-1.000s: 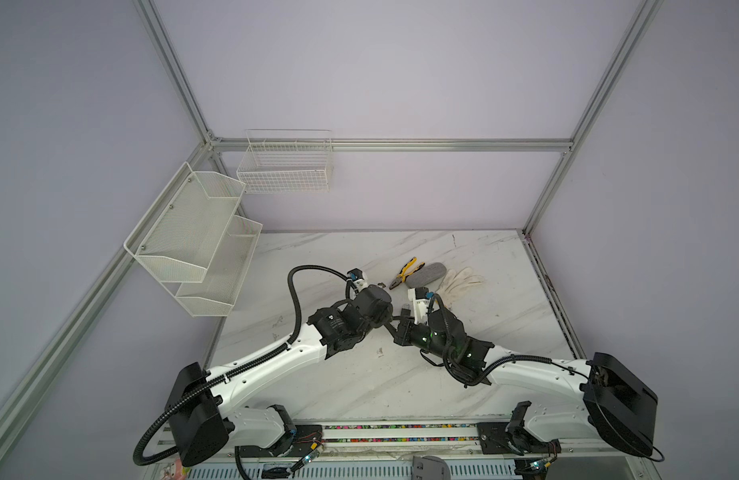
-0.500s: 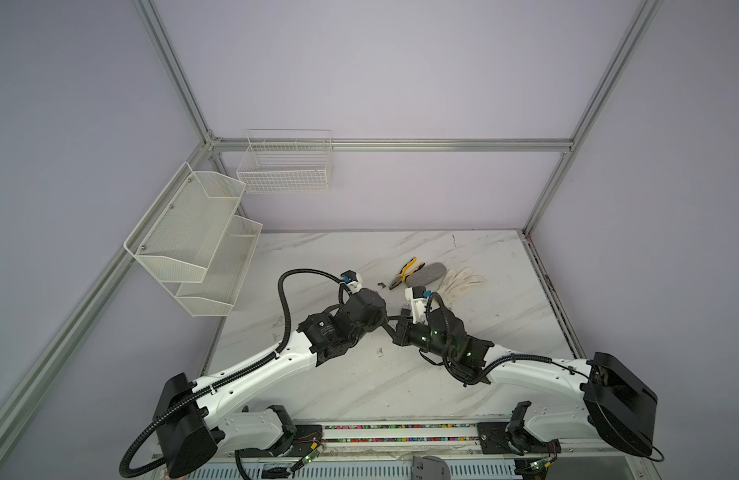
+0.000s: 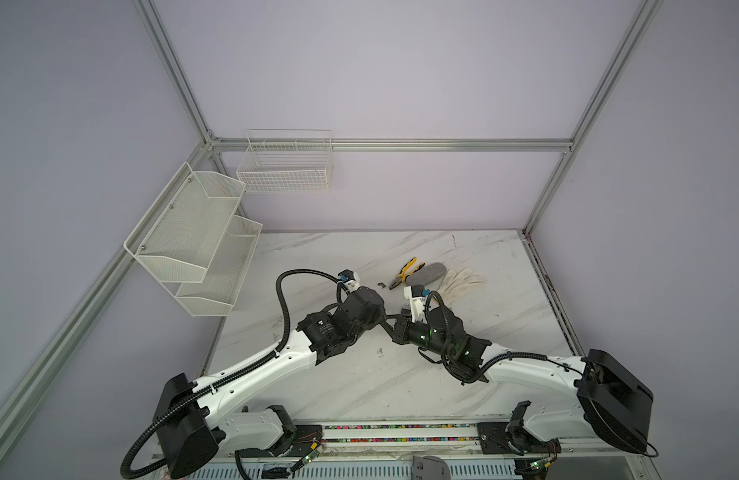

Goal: Unlock with the key
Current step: 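Open the right gripper and regrasp the key ring at the lock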

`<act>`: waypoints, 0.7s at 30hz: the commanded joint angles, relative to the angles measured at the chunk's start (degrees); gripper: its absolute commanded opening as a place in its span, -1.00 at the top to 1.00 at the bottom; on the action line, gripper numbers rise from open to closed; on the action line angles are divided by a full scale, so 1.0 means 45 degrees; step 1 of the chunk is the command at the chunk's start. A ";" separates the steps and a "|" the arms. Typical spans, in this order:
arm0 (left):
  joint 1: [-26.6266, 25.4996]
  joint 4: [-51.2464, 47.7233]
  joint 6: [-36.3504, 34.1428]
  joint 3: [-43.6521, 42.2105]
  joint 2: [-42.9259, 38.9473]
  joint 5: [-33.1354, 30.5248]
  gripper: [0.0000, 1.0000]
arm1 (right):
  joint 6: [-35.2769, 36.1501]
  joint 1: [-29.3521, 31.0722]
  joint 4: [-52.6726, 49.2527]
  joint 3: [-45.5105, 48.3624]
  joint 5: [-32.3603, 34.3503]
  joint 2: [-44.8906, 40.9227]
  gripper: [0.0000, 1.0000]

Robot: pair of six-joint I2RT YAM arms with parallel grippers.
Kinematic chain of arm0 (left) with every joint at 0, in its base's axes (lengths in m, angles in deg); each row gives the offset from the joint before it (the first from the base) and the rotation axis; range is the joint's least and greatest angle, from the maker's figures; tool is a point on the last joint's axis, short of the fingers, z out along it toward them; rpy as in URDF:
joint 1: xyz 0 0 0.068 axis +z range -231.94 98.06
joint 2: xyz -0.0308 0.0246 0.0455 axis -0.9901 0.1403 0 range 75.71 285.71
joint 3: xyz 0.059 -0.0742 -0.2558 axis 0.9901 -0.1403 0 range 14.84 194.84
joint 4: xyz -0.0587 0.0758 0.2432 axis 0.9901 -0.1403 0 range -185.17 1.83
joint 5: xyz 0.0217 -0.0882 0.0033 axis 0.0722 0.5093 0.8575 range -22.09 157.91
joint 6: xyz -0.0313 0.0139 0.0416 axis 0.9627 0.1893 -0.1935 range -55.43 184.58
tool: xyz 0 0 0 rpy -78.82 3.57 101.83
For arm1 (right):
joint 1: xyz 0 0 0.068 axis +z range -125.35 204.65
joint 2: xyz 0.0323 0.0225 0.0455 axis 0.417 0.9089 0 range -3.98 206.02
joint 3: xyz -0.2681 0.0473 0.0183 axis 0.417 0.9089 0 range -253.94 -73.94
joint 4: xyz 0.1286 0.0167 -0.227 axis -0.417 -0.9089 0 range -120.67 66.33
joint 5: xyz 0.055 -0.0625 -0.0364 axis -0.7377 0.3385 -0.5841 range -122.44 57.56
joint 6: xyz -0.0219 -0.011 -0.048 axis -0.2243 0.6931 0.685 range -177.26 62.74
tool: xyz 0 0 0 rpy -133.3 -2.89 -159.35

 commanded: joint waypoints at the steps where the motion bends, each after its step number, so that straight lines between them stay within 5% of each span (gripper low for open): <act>1: 0.0145 0.0583 0.0270 0.0139 0.0000 -0.0441 1.00 | 0.0107 -0.0032 0.0890 0.0186 -0.0233 0.0001 0.68; 11: 0.0279 0.0649 0.0486 0.0098 -0.0103 -0.0558 1.00 | 0.0018 -0.0043 0.0620 0.0639 -0.0008 -0.0545 0.39; 21: 0.0290 0.0707 0.0545 0.0208 -0.0096 -0.0262 1.00 | -0.0289 -0.0033 0.1449 0.0649 0.0539 -0.1094 0.48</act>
